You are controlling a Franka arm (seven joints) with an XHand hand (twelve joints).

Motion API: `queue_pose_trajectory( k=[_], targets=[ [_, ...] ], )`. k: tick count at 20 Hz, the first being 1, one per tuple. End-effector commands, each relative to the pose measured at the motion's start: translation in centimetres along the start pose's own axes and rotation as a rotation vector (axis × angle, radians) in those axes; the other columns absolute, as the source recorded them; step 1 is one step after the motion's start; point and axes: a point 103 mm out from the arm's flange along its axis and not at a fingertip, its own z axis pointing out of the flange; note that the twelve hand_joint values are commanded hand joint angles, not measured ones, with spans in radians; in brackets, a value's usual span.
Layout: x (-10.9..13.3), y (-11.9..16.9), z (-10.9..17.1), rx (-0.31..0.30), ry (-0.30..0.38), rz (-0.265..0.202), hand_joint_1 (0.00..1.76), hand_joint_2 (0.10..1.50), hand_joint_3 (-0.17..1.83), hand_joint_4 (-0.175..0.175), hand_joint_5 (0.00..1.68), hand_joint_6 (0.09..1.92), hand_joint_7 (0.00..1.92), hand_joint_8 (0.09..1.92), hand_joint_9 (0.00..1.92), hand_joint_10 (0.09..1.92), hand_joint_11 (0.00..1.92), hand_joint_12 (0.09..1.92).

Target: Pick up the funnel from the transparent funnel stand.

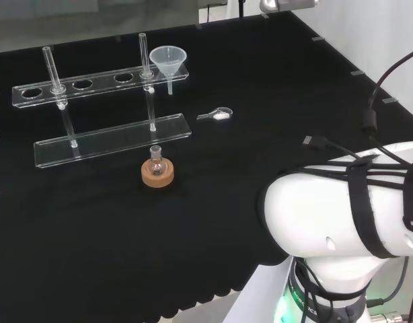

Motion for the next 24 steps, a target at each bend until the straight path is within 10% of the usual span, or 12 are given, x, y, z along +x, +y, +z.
queue_pose_trajectory(
  k=[1, 24],
  targets=[
    [0.0, 0.0, 0.0, -0.009, -0.008, 0.002, 0.11, 1.04, 0.52, 0.026, 0.21, 0.09, 0.03, 0.39, 0.18, 0.57, 0.05, 1.36],
    [-2.2, 3.6, 0.9, 0.016, -0.035, 0.045, 0.0, 1.13, 0.46, 0.035, 0.18, 0.09, 0.0, 0.35, 0.12, 0.59, 0.01, 1.37]
  ],
)
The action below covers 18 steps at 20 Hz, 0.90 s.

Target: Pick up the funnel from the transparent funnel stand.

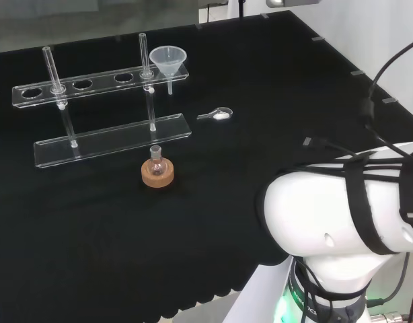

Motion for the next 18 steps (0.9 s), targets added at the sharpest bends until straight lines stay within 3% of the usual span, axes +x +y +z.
queue_pose_trajectory(
  k=[1, 8, 18],
  targets=[
    [-0.1, 2.1, 0.8, 0.015, -0.049, 0.013, 0.0, 1.13, 0.46, 0.035, 0.18, 0.09, 0.0, 0.35, 0.12, 0.59, 0.01, 1.37],
    [1.0, 5.8, 2.8, 0.044, -0.078, -0.021, 0.0, 1.13, 0.45, 0.031, 0.18, 0.09, 0.01, 0.37, 0.13, 0.6, 0.01, 1.38],
    [4.0, 10.7, 6.3, 0.073, -0.036, -0.097, 0.0, 1.12, 0.43, 0.023, 0.19, 0.09, 0.04, 0.4, 0.15, 0.62, 0.01, 1.38]
  ],
)
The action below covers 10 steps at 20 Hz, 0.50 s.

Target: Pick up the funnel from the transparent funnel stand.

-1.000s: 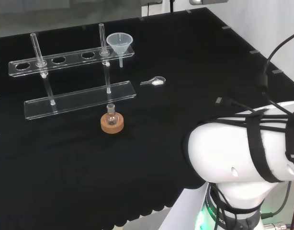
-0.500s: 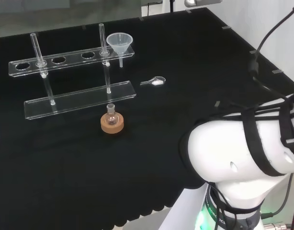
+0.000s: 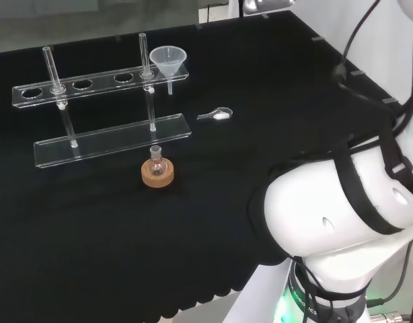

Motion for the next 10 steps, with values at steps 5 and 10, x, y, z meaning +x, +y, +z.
queue_pose_trajectory(
  k=[5, 10],
  targets=[
    [4.0, 5.0, 3.3, 0.038, 0.024, -0.068, 0.0, 1.11, 0.38, 0.018, 0.19, 0.09, 0.05, 0.44, 0.16, 0.65, 0.0, 1.4],
    [5.2, 6.1, 4.7, 0.081, 0.008, -0.082, 0.12, 1.06, 0.33, 0.015, 0.17, 0.09, 0.04, 0.47, 0.16, 0.67, 0.0, 1.39]
  ],
)
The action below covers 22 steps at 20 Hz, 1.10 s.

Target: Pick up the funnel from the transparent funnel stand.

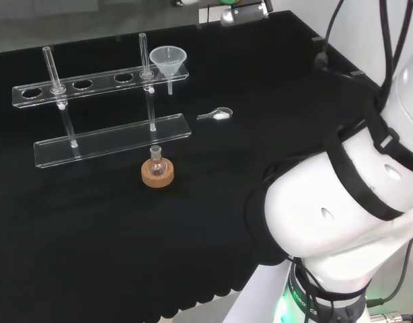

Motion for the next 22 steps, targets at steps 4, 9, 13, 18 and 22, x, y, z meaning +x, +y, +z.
queue_pose_trajectory(
  k=[4, 9, 13, 18, 22],
  targets=[
    [3.1, 3.7, 2.5, 0.123, -0.04, -0.025, 0.29, 0.98, 0.29, 0.014, 0.18, 0.09, 0.06, 0.5, 0.17, 0.69, 0.0, 1.4],
    [4.3, 5.6, 3.6, 0.188, -0.077, -0.034, 0.38, 0.91, 0.26, 0.015, 0.15, 0.09, 0.0, 0.56, 0.12, 0.72, 0.0, 1.38],
    [4.6, 6.9, 4.7, 0.246, -0.087, -0.034, 0.41, 0.89, 0.25, 0.016, 0.13, 0.09, 0.0, 0.52, 0.1, 0.73, 0.0, 1.4],
    [4.2, 8.4, 6.2, 0.329, -0.097, -0.03, 0.46, 0.83, 0.23, 0.025, 0.1, 0.09, 0.0, 0.36, 0.03, 0.77, 0.0, 1.52],
    [3.9, 9.2, 7.0, 0.363, -0.103, -0.03, 0.51, 0.79, 0.21, 0.033, 0.05, 0.09, 0.0, 0.23, 0.0, 0.74, 0.0, 1.55]
  ],
)
